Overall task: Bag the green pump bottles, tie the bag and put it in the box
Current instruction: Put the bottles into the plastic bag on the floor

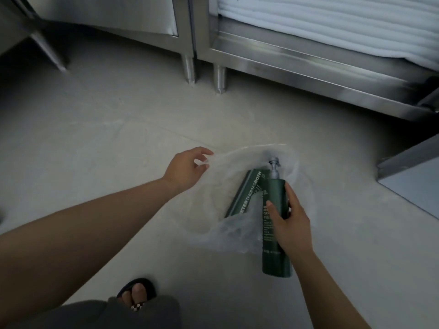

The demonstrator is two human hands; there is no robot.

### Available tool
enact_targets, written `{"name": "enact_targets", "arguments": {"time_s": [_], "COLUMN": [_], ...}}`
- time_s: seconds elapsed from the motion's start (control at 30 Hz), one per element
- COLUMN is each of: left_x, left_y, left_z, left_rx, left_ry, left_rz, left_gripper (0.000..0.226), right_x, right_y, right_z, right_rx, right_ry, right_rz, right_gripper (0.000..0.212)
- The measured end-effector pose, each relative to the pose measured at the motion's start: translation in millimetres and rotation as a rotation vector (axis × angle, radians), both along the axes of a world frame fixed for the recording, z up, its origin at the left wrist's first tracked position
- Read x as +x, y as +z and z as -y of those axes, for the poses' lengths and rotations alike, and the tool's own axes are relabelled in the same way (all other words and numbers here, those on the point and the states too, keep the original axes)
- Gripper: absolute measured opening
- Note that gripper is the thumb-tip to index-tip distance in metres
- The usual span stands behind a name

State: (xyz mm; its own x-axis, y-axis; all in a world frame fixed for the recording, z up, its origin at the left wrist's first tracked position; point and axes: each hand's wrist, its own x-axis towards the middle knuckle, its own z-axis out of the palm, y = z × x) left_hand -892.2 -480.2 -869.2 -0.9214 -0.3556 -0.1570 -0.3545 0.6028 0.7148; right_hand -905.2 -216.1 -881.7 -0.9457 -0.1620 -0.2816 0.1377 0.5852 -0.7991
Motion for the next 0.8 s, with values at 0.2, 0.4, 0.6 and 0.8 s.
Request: {"name": "enact_targets", "arguments": {"time_s": [0.2, 0.4, 0.6, 0.8], "left_x": [-14.7, -15.3, -12.3, -6.7], "left_y": [-15.6, -17.9, -12.1, -9.2], "left_z": [-20.9, -27.0, -19.9, -6.9], "left_rx": [0.038, 0.042, 0.088, 0.109], "left_ry": [-0.116, -0.245, -0.207, -0.105], "left_rz": [-0.021, 0.003, -0.095, -0.042], "left_gripper": [0.032, 0.066, 0.052, 0.047], "right_x": [3.0, -12.7, -22.9, -29.3], "right_y": [7.0, 41.7, 70.6, 77.1], "right_z": [-14.2, 8.2, 48.1, 80.7], "right_rx": [0.016, -0.068, -0.238, -0.333], "right_ry": [-0.100, -0.140, -0.163, -0.213], "right_rz": [0.004, -0.118, -0.202, -0.204], "right_gripper": [0.062, 0.063, 0.064, 0.070]}}
